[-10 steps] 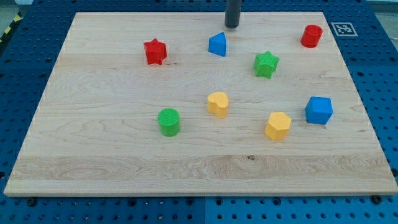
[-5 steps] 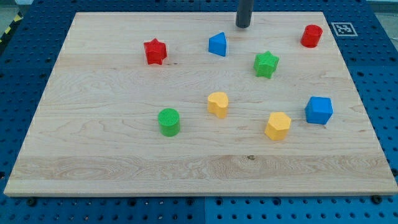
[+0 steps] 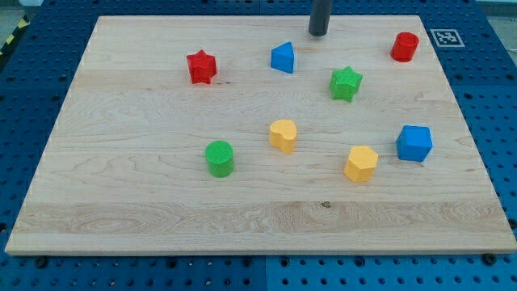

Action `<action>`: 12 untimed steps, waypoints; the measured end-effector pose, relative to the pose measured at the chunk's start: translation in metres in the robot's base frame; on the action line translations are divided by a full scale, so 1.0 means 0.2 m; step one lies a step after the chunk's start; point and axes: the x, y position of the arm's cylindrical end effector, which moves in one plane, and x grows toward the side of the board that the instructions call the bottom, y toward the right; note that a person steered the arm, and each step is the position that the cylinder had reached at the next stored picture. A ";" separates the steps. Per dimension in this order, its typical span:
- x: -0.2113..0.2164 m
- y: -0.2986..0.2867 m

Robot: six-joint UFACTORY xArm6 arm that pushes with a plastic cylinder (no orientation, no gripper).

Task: Move the green star to the right of the triangle

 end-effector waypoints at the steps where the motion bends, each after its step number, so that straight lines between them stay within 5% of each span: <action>1: 0.05 0.04; 8: 0.76 0.44; 12: 0.82 0.39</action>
